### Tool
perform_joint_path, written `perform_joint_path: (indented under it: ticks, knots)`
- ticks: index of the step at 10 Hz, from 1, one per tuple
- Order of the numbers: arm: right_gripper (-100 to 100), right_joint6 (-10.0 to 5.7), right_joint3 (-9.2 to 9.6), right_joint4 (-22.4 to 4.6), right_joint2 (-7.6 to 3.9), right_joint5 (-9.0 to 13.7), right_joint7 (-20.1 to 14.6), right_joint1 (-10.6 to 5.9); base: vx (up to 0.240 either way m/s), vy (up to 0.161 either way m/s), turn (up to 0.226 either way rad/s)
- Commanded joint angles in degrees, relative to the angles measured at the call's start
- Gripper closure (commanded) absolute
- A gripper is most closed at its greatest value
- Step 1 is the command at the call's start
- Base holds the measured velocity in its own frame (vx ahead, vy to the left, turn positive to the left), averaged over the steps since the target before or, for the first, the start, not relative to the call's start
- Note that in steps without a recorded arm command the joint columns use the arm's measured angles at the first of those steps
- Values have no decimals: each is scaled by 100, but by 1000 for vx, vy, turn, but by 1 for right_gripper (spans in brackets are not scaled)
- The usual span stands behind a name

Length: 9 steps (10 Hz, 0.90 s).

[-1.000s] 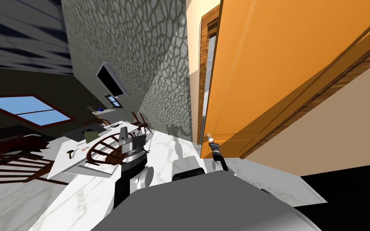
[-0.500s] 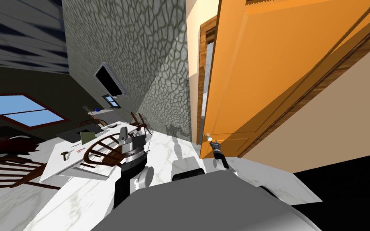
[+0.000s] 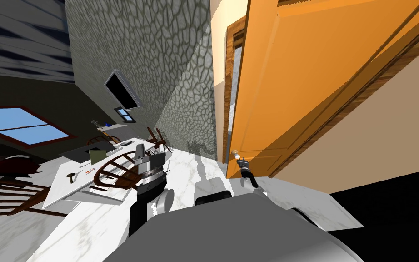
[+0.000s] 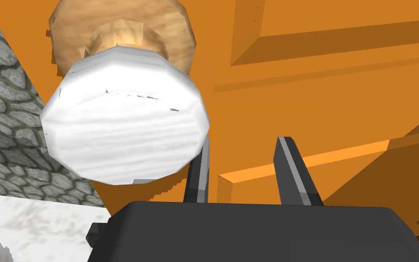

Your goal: Pull the door open

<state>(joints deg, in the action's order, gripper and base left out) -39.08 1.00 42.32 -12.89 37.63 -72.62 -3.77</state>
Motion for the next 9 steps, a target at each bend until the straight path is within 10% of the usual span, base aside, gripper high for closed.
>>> perform_joint_path:
  ticks: [1, 5, 6, 9]
  knots:
    - [-100, 21, 51, 178, 56, -22, 23, -31, -1, 7, 10]
    - [-100, 294, -71, 210, -16, 47, 97, 3, -9, 7, -27]
    - [100, 294, -71, 210, -16, 47, 97, 3, 7, -18, 10]
    - [100, 294, -71, 210, -16, 47, 97, 3, -2, 6, 3]
